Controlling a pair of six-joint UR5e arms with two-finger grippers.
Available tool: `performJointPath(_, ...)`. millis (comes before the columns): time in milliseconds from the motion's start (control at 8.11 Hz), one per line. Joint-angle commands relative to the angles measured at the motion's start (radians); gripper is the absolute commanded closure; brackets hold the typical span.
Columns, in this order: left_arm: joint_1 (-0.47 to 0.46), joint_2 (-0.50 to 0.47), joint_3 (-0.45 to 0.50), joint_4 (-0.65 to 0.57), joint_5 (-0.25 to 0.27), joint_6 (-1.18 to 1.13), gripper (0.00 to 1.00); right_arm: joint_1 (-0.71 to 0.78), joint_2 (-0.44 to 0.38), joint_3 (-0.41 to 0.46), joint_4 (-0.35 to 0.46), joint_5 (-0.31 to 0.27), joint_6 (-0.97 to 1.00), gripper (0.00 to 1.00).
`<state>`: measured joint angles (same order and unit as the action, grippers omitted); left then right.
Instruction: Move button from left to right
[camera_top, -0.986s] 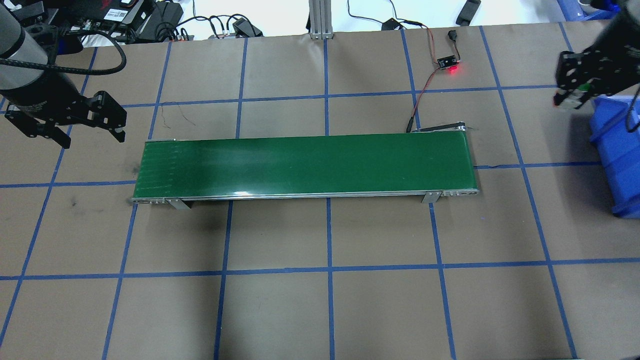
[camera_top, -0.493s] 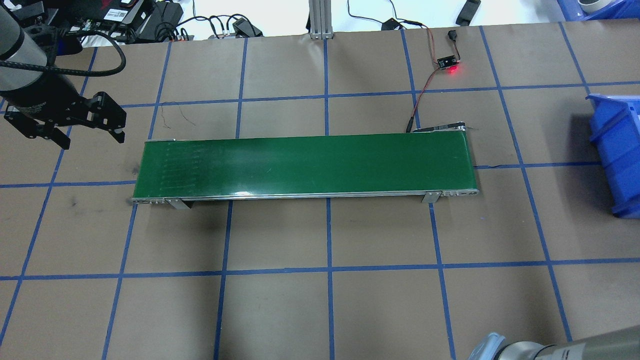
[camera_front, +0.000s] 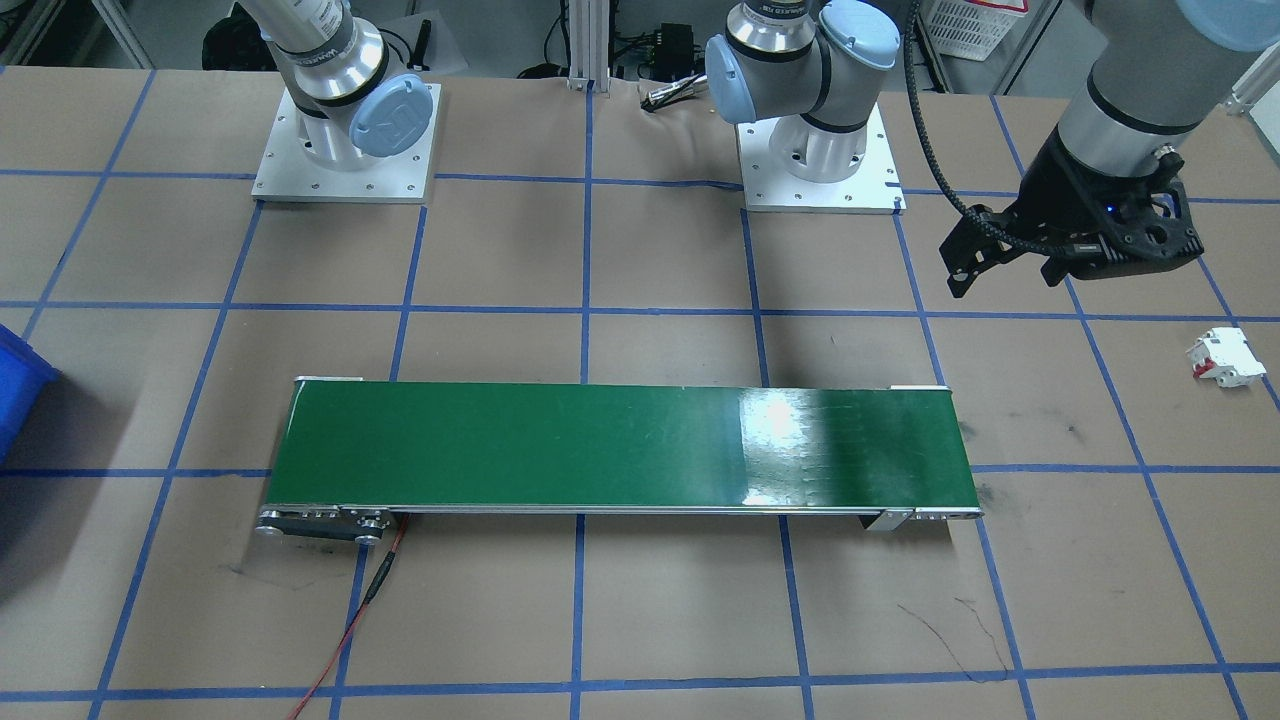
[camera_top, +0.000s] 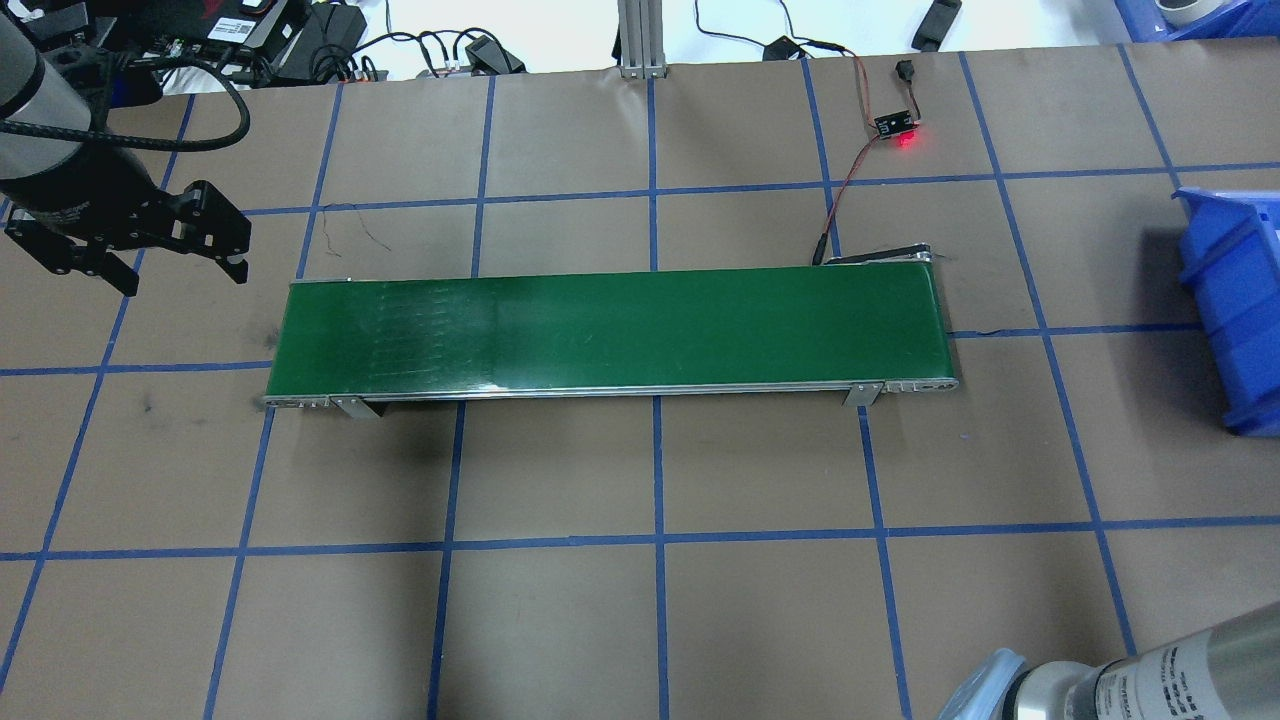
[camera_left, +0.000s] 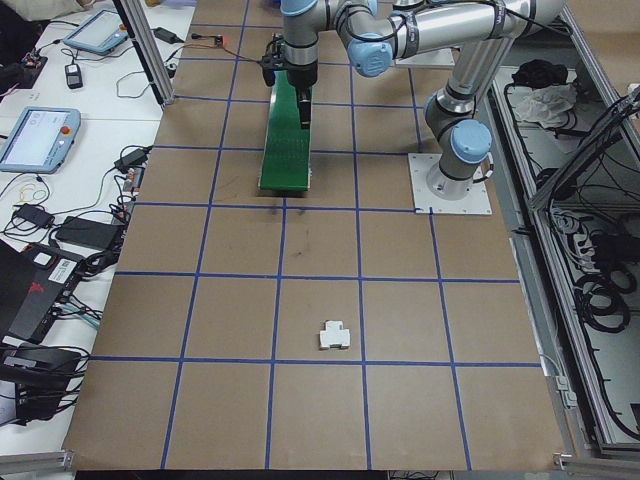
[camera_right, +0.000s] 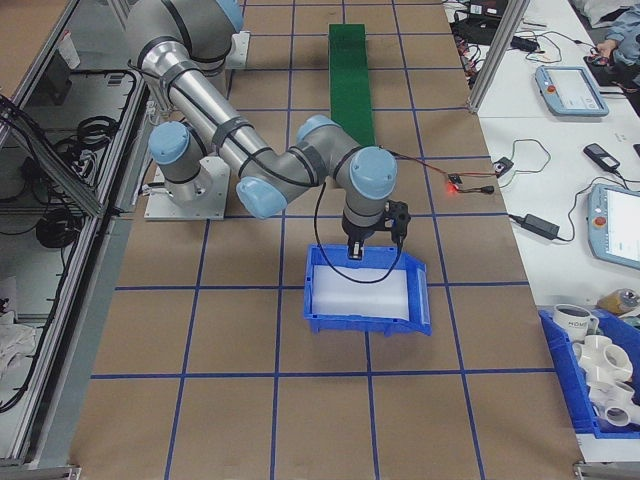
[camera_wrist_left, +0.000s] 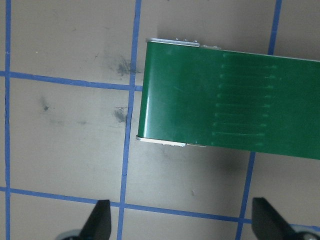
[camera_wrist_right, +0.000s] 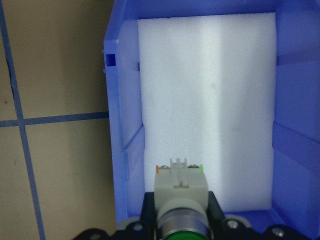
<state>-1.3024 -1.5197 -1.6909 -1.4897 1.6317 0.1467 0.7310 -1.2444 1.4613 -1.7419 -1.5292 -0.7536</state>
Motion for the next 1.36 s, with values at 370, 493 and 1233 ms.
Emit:
performJointPath(370, 0.0, -0.004, 0.005, -0.001, 0.0, -0.001, 0.0, -0.005, 0.132, 0.021, -0.079, -0.028, -0.07, 0.98)
performJointPath(493, 0.0, -0.004, 0.005, 0.0, 0.0, -0.001, 0.0, -0.005, 0.144, 0.021, -0.093, -0.058, -0.072, 0.96)
performJointPath(1233, 0.0, -0.004, 0.002, 0.0, 0.0, -0.001, 0.0, -0.005, 0.157, 0.065, -0.184, -0.126, -0.147, 0.7)
